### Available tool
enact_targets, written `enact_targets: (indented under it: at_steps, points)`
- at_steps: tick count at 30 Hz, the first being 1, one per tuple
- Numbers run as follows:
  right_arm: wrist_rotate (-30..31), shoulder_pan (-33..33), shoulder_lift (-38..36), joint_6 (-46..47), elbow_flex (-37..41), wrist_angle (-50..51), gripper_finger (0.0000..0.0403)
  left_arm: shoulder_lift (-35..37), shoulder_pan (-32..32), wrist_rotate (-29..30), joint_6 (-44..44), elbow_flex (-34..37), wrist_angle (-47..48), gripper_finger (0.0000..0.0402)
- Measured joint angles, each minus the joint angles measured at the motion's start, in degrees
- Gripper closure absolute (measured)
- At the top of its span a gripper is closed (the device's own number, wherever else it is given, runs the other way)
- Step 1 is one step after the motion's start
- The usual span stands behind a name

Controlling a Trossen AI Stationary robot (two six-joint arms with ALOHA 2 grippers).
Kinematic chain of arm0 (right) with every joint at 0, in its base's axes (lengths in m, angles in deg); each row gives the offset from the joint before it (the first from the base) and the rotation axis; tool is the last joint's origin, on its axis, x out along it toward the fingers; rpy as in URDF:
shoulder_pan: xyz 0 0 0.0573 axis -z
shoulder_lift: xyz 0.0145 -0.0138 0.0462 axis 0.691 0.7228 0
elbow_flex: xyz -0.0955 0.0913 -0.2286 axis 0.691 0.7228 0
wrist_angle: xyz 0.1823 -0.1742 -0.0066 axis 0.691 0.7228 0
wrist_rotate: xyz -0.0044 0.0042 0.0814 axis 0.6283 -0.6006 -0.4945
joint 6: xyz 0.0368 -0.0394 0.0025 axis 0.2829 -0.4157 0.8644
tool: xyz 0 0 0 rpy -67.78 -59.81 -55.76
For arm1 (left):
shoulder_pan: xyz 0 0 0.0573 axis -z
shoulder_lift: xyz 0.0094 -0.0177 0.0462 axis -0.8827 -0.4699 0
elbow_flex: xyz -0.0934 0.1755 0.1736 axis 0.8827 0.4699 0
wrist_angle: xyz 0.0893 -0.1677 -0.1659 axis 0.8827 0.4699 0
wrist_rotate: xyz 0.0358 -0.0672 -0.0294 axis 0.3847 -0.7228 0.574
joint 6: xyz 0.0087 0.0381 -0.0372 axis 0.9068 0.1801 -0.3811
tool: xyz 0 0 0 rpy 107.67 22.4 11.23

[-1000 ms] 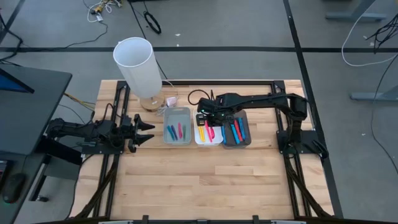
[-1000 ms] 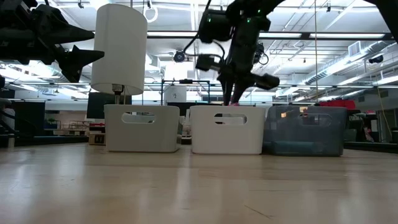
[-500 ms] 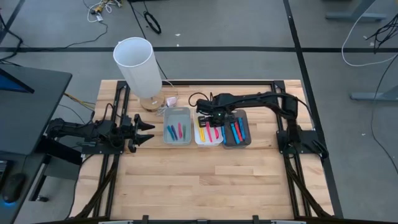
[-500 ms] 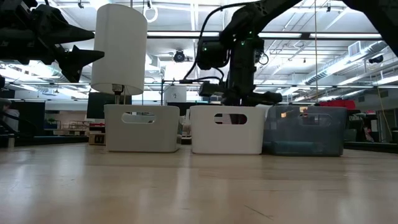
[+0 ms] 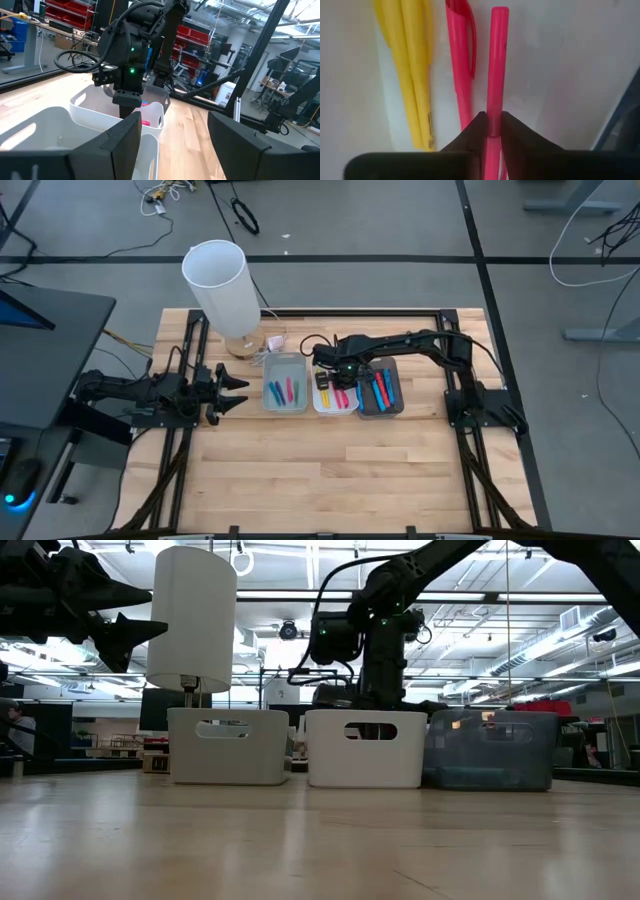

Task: Pick & Place Markers
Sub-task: Put the pink highlighter pen into the white bin, then return to Home Position

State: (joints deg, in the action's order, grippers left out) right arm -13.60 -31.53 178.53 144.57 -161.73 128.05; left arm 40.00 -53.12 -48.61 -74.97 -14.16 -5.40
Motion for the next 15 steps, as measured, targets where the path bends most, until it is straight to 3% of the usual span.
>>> enact_targets:
  at_steps: [15]
  points:
    - [0.7, -0.2, -1.3, -0.9, -0.3, -0.5, 0.0222, 0.0, 0.0, 0.0, 0.0, 0.0, 0.0, 0.0168]
